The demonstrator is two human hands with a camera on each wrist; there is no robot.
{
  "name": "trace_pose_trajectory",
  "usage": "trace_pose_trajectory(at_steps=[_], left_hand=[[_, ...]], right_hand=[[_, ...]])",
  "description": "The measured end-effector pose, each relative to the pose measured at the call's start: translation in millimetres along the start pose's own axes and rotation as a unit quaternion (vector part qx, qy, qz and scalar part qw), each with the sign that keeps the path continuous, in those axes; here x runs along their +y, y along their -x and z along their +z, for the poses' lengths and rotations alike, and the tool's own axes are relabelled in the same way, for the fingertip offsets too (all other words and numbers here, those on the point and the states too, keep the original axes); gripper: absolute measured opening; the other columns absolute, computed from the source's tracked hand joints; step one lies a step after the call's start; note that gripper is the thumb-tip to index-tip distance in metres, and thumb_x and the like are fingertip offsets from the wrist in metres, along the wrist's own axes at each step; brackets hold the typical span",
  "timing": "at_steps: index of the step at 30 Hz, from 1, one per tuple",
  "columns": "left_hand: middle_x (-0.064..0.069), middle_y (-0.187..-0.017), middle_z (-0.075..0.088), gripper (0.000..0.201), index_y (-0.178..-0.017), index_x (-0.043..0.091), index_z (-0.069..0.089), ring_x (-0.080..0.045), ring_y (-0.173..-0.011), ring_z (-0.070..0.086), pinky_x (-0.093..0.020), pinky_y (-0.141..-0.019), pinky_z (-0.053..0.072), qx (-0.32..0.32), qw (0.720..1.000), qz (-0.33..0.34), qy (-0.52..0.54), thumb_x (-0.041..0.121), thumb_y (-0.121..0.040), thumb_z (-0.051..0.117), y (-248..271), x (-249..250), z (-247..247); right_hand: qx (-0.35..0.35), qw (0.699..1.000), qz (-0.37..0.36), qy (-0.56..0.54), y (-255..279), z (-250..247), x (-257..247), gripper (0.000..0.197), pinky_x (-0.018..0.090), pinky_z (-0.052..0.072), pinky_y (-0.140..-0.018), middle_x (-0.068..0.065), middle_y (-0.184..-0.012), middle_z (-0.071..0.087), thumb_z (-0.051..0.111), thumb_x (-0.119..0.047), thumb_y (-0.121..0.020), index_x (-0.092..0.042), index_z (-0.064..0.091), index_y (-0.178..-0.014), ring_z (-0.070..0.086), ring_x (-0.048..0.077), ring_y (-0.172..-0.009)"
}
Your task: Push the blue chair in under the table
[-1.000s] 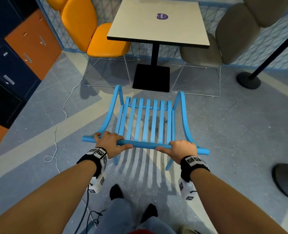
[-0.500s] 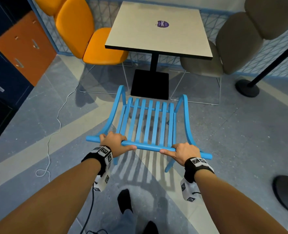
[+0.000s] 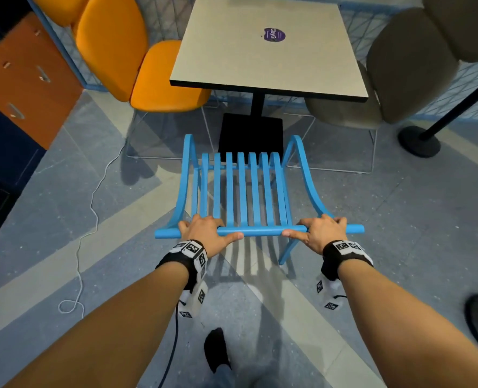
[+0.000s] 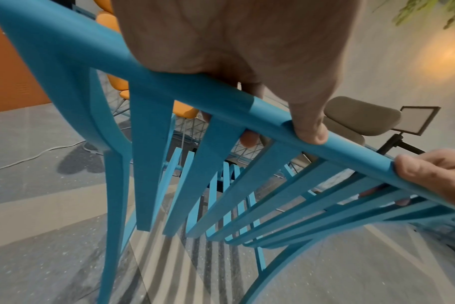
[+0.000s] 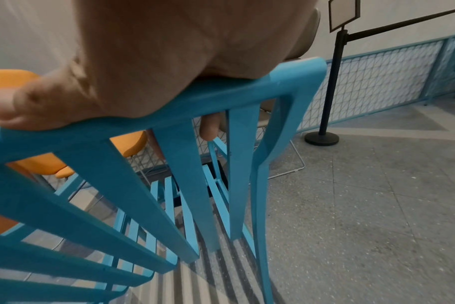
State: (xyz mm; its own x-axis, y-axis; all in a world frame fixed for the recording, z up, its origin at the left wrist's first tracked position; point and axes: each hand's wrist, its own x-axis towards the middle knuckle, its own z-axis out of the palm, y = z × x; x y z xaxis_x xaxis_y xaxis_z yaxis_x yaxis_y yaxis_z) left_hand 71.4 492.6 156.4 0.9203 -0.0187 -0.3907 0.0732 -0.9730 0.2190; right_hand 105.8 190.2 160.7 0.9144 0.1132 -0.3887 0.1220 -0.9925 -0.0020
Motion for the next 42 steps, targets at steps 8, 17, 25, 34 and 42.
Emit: trace_pose_trajectory(at_steps=[8, 17, 25, 34, 42], left_hand=[[0.011, -0.078, 0.056, 0.069, -0.076, 0.036, 0.055, -0.019, -0.095, 0.042, -0.043, -0.08, 0.028, 0.0, 1.0, 0.009, -0.001, 0.097, -0.065, 0.025, -33, -4, -18], [0.013, -0.075, 0.051, 0.066, -0.075, 0.038, 0.055, -0.018, -0.092, 0.044, -0.042, -0.079, 0.027, -0.001, 1.0, 0.006, 0.004, 0.097, -0.065, 0.027, -70, 1, -34], [0.012, -0.073, 0.057, 0.071, -0.071, 0.032, 0.061, -0.018, -0.09, 0.046, -0.041, -0.077, 0.025, 0.0, 1.0, 0.013, -0.013, 0.095, -0.068, 0.029, -119, -12, -60], [0.018, -0.082, 0.063, 0.086, -0.082, 0.038, 0.068, -0.017, -0.098, 0.052, -0.048, -0.092, 0.028, -0.027, 0.999, 0.018, -0.011, 0.103, -0.054, 0.02, -151, -31, -79], [0.021, -0.147, 0.046, 0.076, -0.125, 0.057, 0.052, -0.02, -0.146, 0.022, -0.066, -0.109, 0.006, -0.142, 0.989, 0.021, -0.03, 0.096, -0.067, 0.024, -154, -29, -93]], right_hand=[[-0.033, 0.999, 0.021, -0.033, -31, -22, -4, 0.082, 0.055, 0.026, -0.101, -0.004, -0.067, 0.063, 0.015, -0.102, -0.059, -0.036, 0.06, -0.075, 0.056, 0.02, -0.089], [-0.035, 0.999, 0.002, -0.007, -73, -34, 5, 0.099, 0.066, 0.015, -0.109, -0.009, -0.074, 0.062, 0.005, -0.104, -0.059, -0.038, 0.069, -0.096, 0.054, 0.02, -0.11], [-0.024, 0.999, -0.018, -0.016, -109, -61, -8, 0.088, 0.032, 0.045, -0.056, -0.004, -0.069, 0.065, 0.014, -0.103, -0.063, -0.034, 0.061, -0.088, 0.061, 0.016, -0.065], [-0.013, 0.999, -0.024, -0.017, -120, -57, -21, 0.09, 0.034, 0.05, -0.064, -0.007, -0.063, 0.057, 0.016, -0.099, -0.069, -0.034, 0.065, -0.106, 0.058, 0.019, -0.065], [-0.012, 0.999, 0.007, -0.048, -107, -50, -28, 0.091, 0.039, 0.056, -0.072, -0.006, -0.062, 0.059, 0.019, -0.097, -0.072, -0.03, 0.067, -0.109, 0.062, 0.02, -0.067]])
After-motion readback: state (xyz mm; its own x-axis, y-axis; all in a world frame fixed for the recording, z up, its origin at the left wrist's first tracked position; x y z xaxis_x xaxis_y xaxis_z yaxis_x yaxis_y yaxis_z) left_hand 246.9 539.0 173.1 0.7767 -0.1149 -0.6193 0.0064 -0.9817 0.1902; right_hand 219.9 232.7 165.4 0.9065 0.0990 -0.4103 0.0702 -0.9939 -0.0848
